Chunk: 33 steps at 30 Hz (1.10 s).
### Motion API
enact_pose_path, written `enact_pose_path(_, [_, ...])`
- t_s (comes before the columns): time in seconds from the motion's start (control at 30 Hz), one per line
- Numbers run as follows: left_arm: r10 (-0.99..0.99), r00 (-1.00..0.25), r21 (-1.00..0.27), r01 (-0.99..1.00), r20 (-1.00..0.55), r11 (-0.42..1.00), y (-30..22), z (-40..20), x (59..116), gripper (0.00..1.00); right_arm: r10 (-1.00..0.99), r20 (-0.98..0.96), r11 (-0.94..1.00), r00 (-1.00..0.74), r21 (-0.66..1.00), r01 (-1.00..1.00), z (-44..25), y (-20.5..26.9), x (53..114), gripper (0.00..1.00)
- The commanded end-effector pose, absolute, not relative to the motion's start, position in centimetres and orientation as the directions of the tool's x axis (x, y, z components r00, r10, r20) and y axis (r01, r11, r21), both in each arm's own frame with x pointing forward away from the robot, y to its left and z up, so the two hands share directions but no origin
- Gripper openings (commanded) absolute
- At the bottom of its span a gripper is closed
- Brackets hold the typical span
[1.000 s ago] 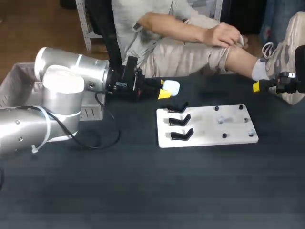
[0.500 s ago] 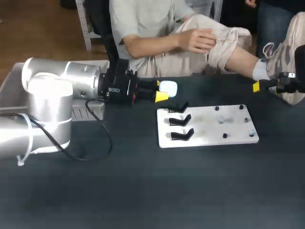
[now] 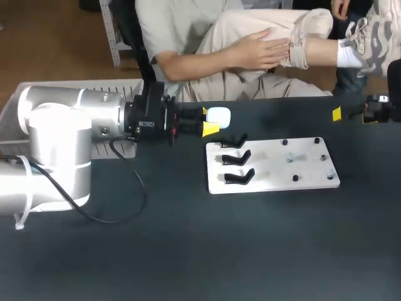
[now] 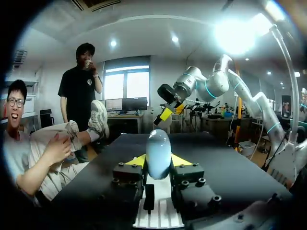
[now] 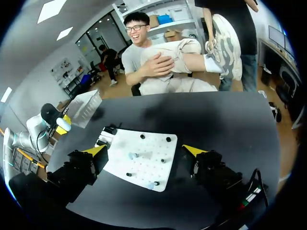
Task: Pick up each earbud case from the left stands, insert the matching earbuds, close the lid, and place the case in the box.
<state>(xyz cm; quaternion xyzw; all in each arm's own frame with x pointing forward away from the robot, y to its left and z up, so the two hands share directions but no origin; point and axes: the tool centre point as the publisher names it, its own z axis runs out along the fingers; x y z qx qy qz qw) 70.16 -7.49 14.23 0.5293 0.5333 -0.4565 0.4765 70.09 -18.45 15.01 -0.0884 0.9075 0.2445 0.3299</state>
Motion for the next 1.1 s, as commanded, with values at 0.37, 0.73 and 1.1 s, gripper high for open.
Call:
enact_pose_path(0.37, [0.127,0.017,0.032,0.993,-0.992,0.111,-7.5,14.2,69.8,0.00,0.000,-0.642,0.865,-0.766,0.385,-0.323,15.0,-18.5,70.1,1.00])
enact_pose_path(0.73, [0.070,0.059,0.063,0.996,-0.996,0.058,-9.5,14.4,69.3,0.00,-0.110,-0.646,0.838,-0.755,0.348,-0.420,15.5,-14.5,67.5,1.00])
enact_pose_path(1.1, [0.025,0.055,0.055,0.998,-0.998,-0.011,-11.8,14.2,69.1,0.00,-0.209,-0.626,0.786,-0.752,0.350,-0.510,16.7,-9.3,64.4,1.00])
